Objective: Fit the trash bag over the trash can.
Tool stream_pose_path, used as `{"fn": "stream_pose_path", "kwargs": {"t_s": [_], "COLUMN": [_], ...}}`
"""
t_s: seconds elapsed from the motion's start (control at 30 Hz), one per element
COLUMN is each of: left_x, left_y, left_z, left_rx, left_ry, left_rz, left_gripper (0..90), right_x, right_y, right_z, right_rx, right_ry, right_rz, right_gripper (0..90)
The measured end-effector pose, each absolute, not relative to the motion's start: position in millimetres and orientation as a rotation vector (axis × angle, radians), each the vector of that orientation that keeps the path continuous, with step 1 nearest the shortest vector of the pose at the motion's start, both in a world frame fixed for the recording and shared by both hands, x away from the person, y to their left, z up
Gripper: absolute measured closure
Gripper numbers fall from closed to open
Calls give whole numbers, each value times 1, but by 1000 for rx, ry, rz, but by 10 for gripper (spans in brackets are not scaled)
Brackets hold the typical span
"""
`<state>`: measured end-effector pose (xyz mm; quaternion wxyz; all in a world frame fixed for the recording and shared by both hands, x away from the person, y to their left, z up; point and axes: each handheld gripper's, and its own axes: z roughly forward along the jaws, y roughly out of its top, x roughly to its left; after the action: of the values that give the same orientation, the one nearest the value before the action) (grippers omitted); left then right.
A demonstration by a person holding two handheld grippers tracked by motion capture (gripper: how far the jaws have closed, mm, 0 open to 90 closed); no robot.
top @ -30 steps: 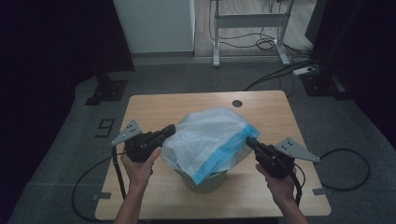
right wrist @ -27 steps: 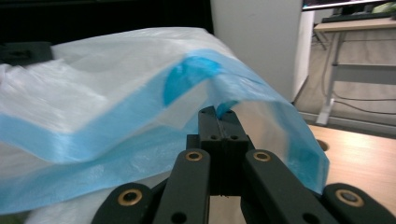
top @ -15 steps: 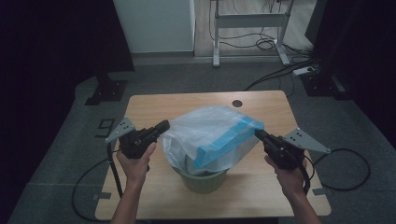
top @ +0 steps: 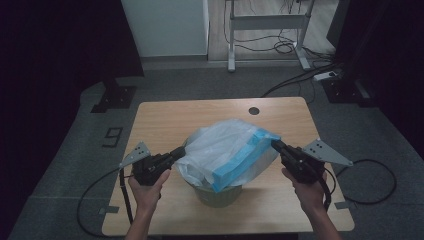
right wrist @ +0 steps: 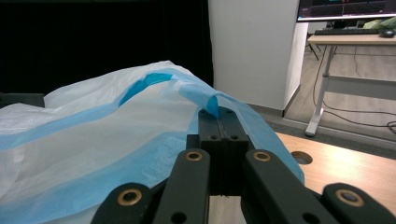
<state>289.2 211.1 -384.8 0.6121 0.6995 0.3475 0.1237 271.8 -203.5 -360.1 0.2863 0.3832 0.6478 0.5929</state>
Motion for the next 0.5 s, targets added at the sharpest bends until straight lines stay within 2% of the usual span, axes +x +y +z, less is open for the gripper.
{"fn": "stream_pose_path", "kwargs": {"t_s": [0.1, 0.17, 0.33, 0.5], "left_x": [286, 285, 281, 287], "left_y": [211, 210, 208, 202], "left_z": [-383, -380, -357, -339], "left_rx": [1629, 1655, 1666, 1722], "left_ry": [785, 774, 767, 722], "left_rz": [276, 271, 371, 382], "left_gripper": [895, 820, 563, 477], "right_x": [274, 274, 274, 274], "right_y": [-202, -201, -197, -195], "right_z": [-361, -360, -356, -353], "right_rx": [1024, 1015, 997, 983], "right_ry": [1738, 1744, 1753, 1762], "right_rz": [1587, 1586, 1585, 1584], "right_gripper": [894, 894, 894, 894]}}
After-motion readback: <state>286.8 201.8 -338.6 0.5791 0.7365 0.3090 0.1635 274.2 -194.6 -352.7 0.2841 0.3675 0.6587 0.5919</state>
